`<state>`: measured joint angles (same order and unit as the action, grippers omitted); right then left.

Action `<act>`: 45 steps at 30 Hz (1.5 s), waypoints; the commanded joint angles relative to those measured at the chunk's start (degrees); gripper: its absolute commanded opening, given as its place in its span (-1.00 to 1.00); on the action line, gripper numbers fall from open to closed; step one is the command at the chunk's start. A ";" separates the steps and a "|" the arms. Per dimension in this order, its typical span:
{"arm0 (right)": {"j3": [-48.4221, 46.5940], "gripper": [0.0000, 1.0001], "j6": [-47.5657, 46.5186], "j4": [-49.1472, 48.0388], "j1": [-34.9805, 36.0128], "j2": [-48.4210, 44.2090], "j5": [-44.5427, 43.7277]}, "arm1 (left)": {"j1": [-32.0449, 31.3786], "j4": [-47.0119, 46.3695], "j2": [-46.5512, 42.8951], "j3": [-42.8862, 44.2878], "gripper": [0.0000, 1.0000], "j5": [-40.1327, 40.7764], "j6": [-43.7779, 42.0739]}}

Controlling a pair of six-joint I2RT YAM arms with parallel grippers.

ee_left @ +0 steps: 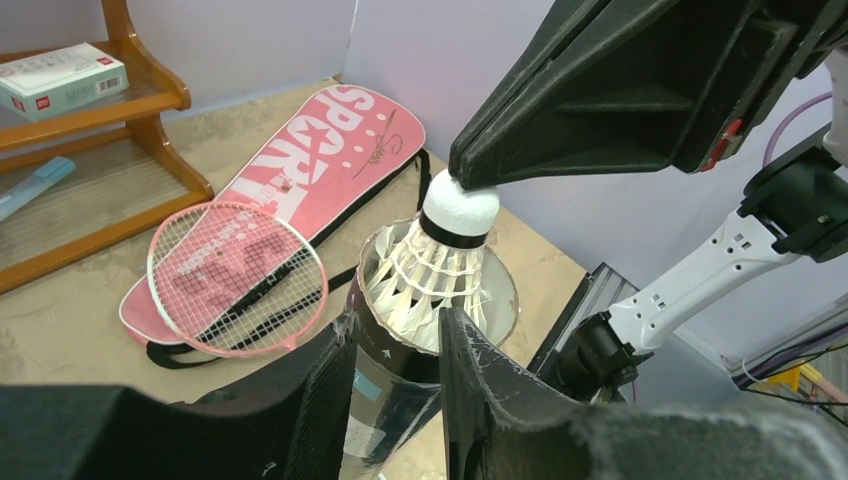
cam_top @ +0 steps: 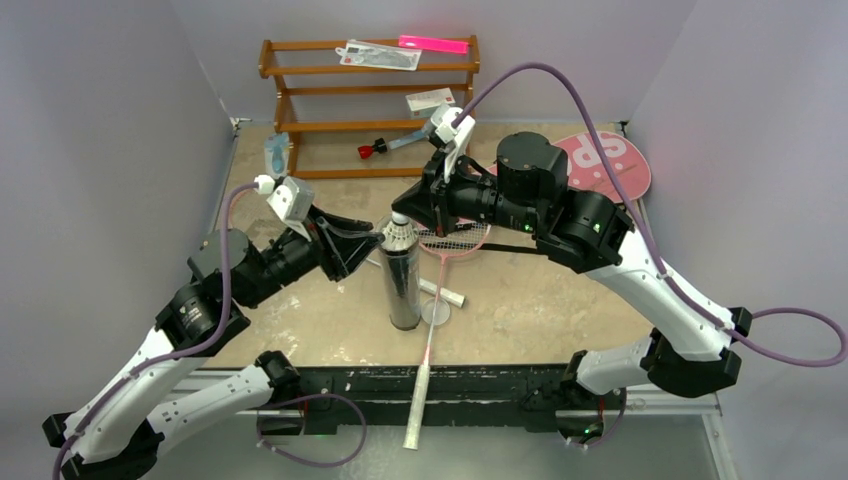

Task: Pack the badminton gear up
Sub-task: Place the shuttlecock at the shuttle tube.

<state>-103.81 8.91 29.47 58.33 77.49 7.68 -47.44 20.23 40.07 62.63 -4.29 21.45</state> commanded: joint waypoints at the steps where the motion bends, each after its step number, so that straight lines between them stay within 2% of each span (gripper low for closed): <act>1: 0.28 -1.00 -1.16 -1.37 -0.15 -1.12 1.96 | -0.22 -1.91 -0.13 -0.90 -0.34 -0.35 -0.98; 17: 7.18 -1.00 0.04 -2.92 -0.13 -2.87 4.15 | -0.22 -1.95 -0.22 -1.72 -0.35 -0.36 -0.78; 26: 1.55 -1.00 -0.61 -2.33 -0.19 -3.90 1.96 | -0.25 -1.97 -0.16 -1.57 -0.36 -0.87 -0.55; 31: -0.14 -1.00 -1.60 -1.96 -0.19 -4.57 -4.30 | -0.20 -2.05 -0.05 -1.55 -0.36 -1.18 -0.45; 37: 4.77 -1.00 -1.35 -2.52 -0.17 -5.09 -6.17 | -0.26 -1.86 0.09 -1.33 -0.37 -1.55 -0.42; 45: 8.73 -1.00 0.94 -3.67 -0.18 -5.02 -1.57 | -0.26 -1.83 0.69 -0.84 -0.37 -2.12 -0.36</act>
<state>-95.35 8.97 26.59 58.30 72.34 4.10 -47.44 18.81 40.05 61.47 -5.48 21.45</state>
